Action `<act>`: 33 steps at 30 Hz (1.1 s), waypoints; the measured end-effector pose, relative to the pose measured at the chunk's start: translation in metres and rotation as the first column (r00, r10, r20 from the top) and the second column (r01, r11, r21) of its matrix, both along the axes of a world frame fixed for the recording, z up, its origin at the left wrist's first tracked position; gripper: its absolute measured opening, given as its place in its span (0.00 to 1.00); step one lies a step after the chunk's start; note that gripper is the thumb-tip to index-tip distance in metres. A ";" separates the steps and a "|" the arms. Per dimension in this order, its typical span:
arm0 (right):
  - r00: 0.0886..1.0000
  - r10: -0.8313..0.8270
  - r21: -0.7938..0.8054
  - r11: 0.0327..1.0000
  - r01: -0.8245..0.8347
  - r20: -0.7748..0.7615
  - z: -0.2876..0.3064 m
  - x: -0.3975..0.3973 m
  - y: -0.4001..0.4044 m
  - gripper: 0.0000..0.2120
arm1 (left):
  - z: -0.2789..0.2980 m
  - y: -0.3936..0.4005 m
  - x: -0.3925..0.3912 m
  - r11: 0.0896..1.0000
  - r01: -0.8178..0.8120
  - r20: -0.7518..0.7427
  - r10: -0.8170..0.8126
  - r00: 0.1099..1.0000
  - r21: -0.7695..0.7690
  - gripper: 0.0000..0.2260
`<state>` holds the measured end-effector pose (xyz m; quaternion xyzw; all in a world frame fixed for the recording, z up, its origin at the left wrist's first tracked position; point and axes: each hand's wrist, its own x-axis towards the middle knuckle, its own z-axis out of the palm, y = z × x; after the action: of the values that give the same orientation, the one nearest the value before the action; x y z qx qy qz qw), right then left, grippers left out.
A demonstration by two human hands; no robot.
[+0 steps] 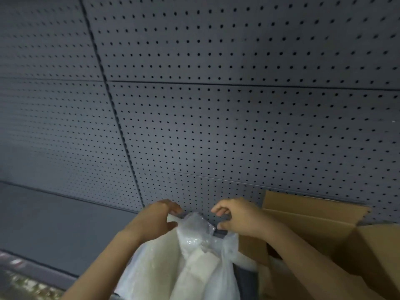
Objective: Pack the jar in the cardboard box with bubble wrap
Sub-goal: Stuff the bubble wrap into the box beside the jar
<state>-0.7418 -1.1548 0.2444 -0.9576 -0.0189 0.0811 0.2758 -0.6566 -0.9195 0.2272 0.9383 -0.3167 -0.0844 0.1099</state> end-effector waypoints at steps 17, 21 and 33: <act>0.986 0.114 -0.095 0.988 -0.126 -0.119 -0.059 0.058 0.112 0.22 | -0.034 0.105 0.032 0.969 -0.076 0.008 0.076 0.997 0.236 0.19; 0.974 0.137 -0.122 0.980 -0.160 -0.182 -0.079 0.069 0.132 0.21 | -0.051 0.116 0.040 0.943 -0.067 -0.008 0.074 0.997 0.327 0.19; 0.934 0.255 -0.314 0.891 -0.327 -0.249 -0.137 0.123 0.197 0.27 | -0.096 0.165 0.109 0.921 0.093 -0.133 -0.045 0.990 0.377 0.22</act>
<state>-0.6186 -0.9579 0.1077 -0.9643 -0.1199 0.2200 0.0861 -0.5475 -0.7541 0.1316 0.9231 -0.3198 -0.2053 -0.0592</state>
